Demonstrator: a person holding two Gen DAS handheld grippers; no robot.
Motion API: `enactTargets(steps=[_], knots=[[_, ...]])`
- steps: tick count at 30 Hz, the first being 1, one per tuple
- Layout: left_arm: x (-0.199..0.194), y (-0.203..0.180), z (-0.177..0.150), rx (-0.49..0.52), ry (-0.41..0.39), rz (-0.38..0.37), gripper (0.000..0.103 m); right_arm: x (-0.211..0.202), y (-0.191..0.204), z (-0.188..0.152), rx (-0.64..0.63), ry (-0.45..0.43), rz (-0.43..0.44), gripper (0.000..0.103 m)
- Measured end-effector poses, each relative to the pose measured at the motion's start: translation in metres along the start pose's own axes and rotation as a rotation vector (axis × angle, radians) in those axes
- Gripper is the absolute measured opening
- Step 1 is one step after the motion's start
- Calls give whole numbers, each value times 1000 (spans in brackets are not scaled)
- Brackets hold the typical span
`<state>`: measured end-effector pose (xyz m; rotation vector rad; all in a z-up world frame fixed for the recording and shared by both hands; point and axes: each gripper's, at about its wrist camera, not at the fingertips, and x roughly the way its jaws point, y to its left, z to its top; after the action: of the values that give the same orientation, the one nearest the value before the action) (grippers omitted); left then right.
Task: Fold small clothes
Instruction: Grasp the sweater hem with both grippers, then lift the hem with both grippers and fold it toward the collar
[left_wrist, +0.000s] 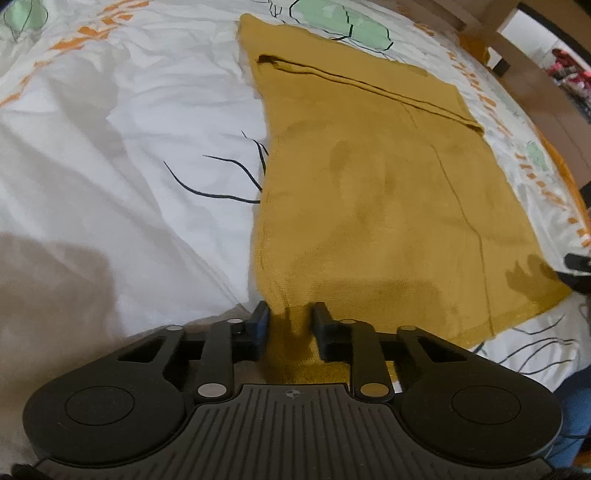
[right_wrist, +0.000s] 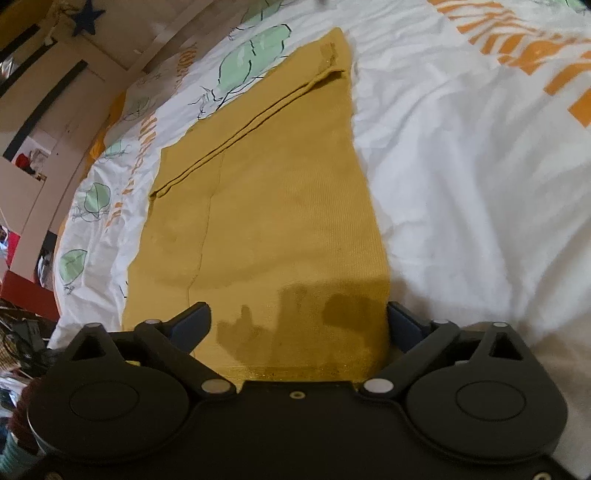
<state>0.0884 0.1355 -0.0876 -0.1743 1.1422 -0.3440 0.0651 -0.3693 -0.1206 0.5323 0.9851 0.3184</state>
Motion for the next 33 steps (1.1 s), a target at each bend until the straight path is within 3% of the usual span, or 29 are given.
enactTargets(steps=[6,9,11,13,22,33], knots=[[-2,0,-2,-2,-16,-13,13,-2,-2,1,-20,22,-48,72],[-4,-4,-3,7,-29,-13,8,0,-2,0,-35,29,-87,54],[-7,-5,-4,5,-46,-12,8,1,-4,0,-36,35,-92,30],[-10,-4,-6,-5,-72,-19,7,0,-5,-2,-40,35,-75,20],[-32,-8,-8,-114,-208,-97,6,-20,-5,0,3,-74,66,16],[-52,-3,22,-197,-349,-152,4,-33,-3,24,35,-217,188,12]])
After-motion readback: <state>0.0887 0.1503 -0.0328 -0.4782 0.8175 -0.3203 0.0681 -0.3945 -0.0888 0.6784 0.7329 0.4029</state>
